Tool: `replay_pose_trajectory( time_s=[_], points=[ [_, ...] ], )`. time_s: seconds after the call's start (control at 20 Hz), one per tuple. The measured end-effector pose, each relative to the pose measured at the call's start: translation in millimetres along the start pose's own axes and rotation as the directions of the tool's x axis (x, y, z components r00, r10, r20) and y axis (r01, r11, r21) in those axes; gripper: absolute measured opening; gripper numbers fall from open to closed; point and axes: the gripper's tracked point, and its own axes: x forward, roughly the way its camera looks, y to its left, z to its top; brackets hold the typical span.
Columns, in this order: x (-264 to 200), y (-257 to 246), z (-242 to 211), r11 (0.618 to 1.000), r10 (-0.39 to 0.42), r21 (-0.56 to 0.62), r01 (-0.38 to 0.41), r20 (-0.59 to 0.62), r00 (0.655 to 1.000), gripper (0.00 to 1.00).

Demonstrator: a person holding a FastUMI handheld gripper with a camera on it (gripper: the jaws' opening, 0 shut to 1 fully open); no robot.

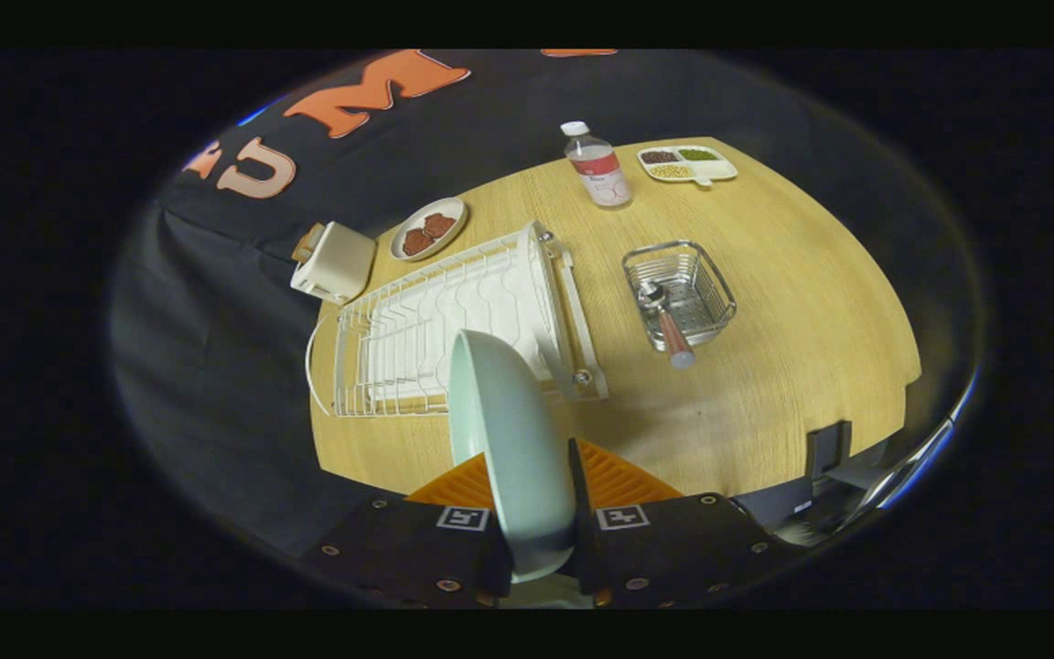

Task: Take the plate from the dish rack, then take the spoon from the basket and place it into the plate.

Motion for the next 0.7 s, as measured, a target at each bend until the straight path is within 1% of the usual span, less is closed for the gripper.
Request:
replay_pose_trajectory(
  time_s=[0.25,0.5,0.6,0.7],
  points=[
    [22.0,-6.5,-34.0,0.997,0.074,0.026,-0.072,-0.05,0.996,0.28],
    [51.3,-11.9,-62.3,0.986,0.148,0.088,-0.141,-0.078,0.986,0.28],
    [65.2,-12.4,-67.4,0.982,0.163,0.112,-0.154,-0.074,0.984,0.28],
    [79.1,-12.5,-74.6,0.982,0.164,0.108,-0.157,-0.064,0.984,0.28]
  ],
)
